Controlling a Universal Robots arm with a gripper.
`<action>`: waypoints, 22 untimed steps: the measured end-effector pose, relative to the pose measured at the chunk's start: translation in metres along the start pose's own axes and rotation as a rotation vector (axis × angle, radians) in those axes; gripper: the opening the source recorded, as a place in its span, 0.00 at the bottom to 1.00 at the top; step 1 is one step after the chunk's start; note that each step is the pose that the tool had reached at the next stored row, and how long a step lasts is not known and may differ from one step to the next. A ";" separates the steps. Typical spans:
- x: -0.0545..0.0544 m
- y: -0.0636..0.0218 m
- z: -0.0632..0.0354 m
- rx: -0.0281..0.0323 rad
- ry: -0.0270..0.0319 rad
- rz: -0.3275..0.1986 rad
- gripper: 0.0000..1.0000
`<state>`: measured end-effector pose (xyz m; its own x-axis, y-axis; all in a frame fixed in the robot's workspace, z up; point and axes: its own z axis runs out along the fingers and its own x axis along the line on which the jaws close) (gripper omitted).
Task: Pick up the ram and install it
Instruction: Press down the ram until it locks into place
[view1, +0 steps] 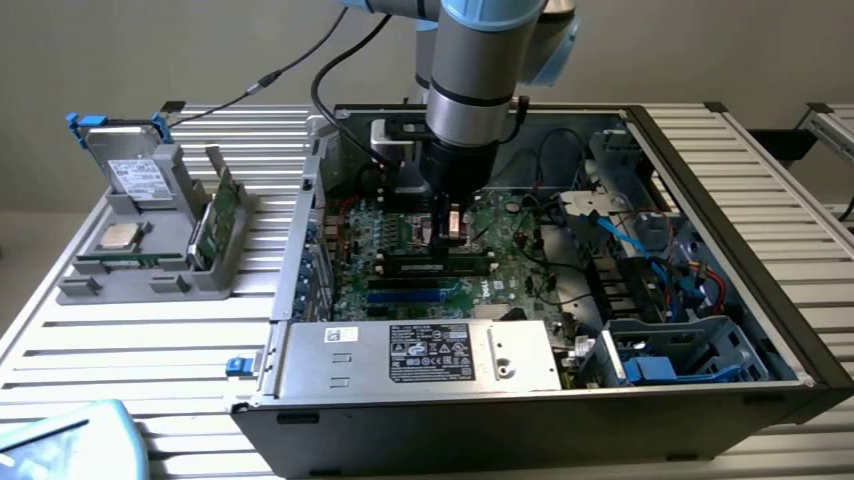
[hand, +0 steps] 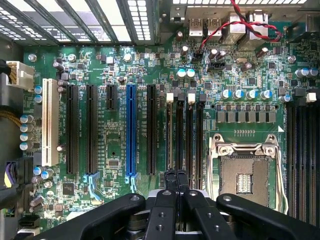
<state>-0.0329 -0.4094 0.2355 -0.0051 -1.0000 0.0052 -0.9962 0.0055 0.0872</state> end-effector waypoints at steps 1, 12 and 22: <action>0.000 0.0000 0.0000 0.0002 0.0000 0.000 0.11; 0.003 -0.0109 -0.0010 -0.0014 -0.0009 0.000 0.11; 0.007 -0.0327 -0.0028 -0.0078 -0.0037 0.000 0.11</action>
<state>0.0000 -0.4167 0.2355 -0.0051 -1.0000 0.0014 -0.9955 0.0052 0.0950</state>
